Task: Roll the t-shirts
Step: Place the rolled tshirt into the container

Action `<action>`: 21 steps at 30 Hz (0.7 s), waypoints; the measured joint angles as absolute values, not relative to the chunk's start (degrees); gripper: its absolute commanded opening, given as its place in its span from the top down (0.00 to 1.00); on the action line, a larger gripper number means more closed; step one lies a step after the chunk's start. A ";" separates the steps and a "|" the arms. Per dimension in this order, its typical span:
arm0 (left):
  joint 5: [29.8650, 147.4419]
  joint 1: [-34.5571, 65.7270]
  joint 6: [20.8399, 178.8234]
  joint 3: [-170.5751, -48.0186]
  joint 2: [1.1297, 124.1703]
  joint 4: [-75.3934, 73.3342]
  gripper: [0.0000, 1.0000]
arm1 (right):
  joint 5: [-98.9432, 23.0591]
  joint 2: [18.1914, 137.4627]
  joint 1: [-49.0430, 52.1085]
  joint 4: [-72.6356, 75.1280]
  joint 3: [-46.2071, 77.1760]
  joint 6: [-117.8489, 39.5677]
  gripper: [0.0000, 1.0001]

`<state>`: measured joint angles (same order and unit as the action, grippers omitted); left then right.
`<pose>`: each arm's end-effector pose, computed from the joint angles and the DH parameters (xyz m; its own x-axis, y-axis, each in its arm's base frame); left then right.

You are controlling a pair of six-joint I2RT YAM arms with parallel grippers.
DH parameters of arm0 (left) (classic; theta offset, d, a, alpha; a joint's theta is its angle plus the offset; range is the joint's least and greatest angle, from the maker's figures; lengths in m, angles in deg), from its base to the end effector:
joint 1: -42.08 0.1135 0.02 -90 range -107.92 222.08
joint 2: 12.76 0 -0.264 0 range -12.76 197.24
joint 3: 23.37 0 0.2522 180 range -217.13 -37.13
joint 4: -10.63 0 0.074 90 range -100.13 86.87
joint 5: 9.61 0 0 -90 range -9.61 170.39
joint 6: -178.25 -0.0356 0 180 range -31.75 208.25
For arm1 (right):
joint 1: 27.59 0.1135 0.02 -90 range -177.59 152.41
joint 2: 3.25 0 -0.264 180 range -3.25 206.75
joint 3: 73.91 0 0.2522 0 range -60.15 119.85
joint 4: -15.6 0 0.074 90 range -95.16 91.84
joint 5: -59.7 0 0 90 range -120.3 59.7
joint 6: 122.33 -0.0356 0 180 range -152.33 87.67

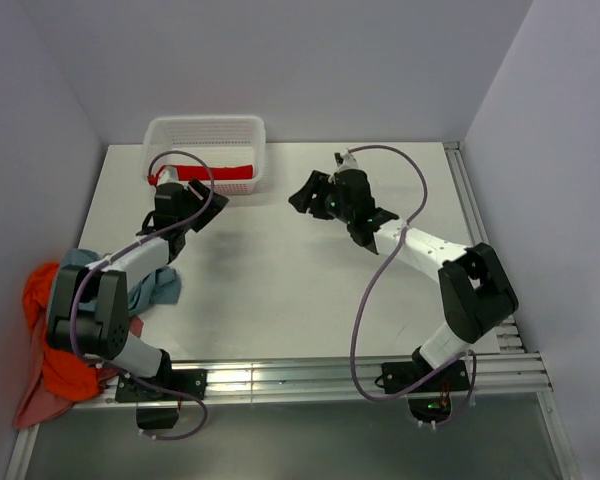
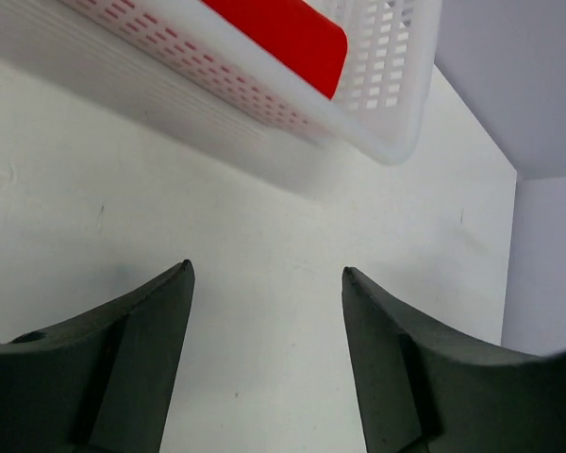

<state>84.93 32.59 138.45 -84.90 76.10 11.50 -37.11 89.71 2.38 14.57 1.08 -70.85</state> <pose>0.3317 -0.0583 0.2129 -0.4613 -0.6994 -0.5460 -0.1877 0.6783 -0.7104 0.3244 0.1919 0.2637 -0.5901 0.3736 -0.7157 -0.2884 0.7305 0.6191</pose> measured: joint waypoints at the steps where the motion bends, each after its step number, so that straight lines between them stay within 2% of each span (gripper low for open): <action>1: 85.01 32.48 138.14 -83.50 74.18 11.26 0.29 | -37.07 88.03 2.38 14.75 -1.30 -70.35 0.34; 7: 84.84 30.80 135.78 -77.14 65.48 10.10 0.15 | -36.69 80.80 2.40 17.00 -11.16 -68.18 0.34; 8: 84.77 30.66 135.52 -75.80 63.93 9.88 0.08 | -36.52 79.57 2.40 18.25 -13.19 -67.92 0.34; 10: 84.45 30.62 134.97 -73.07 60.98 9.77 0.01 | -35.58 76.16 2.60 21.37 -18.65 -67.07 0.33; 15: 82.65 30.62 133.99 -64.33 50.40 9.88 0.01 | -30.66 66.42 5.27 28.82 -31.97 -64.10 0.31; 21: 79.92 30.62 132.74 -57.51 35.93 8.79 0.00 | -24.91 57.15 8.81 35.12 -38.61 -61.06 0.25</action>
